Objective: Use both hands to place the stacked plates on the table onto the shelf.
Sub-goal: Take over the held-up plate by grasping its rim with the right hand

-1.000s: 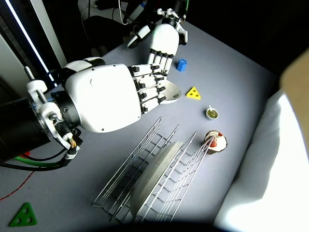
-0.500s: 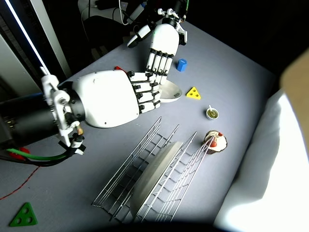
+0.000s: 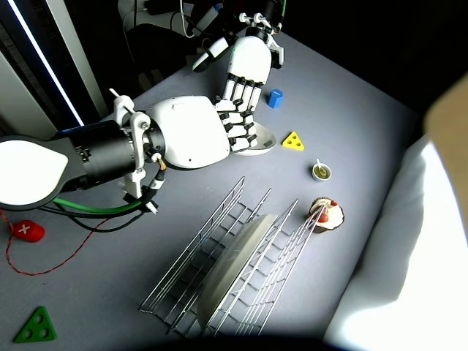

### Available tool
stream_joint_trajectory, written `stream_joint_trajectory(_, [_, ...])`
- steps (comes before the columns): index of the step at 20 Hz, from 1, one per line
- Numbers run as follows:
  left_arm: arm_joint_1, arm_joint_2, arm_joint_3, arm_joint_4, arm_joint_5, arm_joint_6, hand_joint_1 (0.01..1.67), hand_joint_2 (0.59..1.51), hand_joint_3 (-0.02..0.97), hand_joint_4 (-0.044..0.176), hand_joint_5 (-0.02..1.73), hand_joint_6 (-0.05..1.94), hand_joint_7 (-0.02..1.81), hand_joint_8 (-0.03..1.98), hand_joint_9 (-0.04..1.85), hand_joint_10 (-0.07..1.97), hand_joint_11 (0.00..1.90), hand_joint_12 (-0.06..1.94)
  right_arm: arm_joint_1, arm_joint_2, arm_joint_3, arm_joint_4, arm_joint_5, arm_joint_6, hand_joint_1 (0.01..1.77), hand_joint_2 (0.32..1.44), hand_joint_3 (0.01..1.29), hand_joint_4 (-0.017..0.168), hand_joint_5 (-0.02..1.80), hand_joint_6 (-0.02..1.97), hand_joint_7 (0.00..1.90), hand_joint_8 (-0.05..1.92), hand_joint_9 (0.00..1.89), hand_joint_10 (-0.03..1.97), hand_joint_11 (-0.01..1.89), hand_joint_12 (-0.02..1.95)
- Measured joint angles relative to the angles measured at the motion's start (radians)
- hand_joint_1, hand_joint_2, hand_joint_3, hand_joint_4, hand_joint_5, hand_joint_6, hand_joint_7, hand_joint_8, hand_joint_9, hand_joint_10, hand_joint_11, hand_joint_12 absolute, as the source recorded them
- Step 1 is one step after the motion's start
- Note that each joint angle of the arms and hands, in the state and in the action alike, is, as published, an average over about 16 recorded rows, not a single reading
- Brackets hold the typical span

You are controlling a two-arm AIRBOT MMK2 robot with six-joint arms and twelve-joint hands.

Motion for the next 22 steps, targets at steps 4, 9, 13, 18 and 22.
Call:
stream_joint_trajectory(4, [0.000, -0.001, 0.003, -0.003, -0.002, 0.000, 0.11, 0.967, -0.005, -0.007, 0.03, -0.02, 0.04, 0.00, 0.04, -0.02, 0.02, -0.02, -0.006, -0.035, 0.008, -0.007, -0.025, -0.033, 1.22, 0.88, 0.02, -0.004, 0.20, 0.01, 0.20, 0.01, 0.25, 0.00, 0.33, 0.01])
stream_joint_trajectory(9, [0.000, -0.003, 0.006, -0.005, -0.004, 0.000, 0.11, 0.963, -0.005, -0.007, 0.03, -0.02, 0.04, 0.00, 0.04, -0.02, 0.02, -0.02, -0.014, -0.068, 0.014, -0.039, -0.039, -0.097, 1.26, 0.90, 0.02, -0.004, 0.21, 0.01, 0.20, 0.01, 0.24, 0.00, 0.34, 0.01])
stream_joint_trajectory(13, [0.000, -0.004, 0.007, -0.006, -0.005, 0.000, 0.11, 0.959, -0.005, -0.007, 0.03, -0.01, 0.04, -0.01, 0.04, -0.02, 0.02, -0.02, -0.019, -0.087, 0.011, -0.059, -0.039, -0.195, 1.28, 0.92, 0.02, -0.002, 0.24, 0.01, 0.22, 0.01, 0.25, 0.00, 0.35, 0.02])
stream_joint_trajectory(18, [0.000, -0.006, 0.009, -0.006, -0.006, 0.000, 0.10, 0.956, -0.004, -0.007, 0.03, -0.01, 0.04, -0.01, 0.04, -0.02, 0.02, -0.02, -0.030, -0.108, -0.005, -0.024, -0.053, -0.413, 1.31, 0.94, 0.02, 0.002, 0.30, 0.01, 0.26, 0.01, 0.27, 0.00, 0.37, 0.02])
stream_joint_trajectory(22, [0.000, -0.006, 0.010, -0.007, -0.006, 0.000, 0.08, 0.956, -0.005, -0.007, 0.02, -0.01, 0.04, -0.01, 0.04, -0.02, 0.02, -0.02, -0.042, -0.123, -0.021, 0.055, -0.076, -0.613, 1.32, 0.94, 0.02, 0.005, 0.39, 0.01, 0.34, 0.01, 0.33, 0.00, 0.42, 0.04])
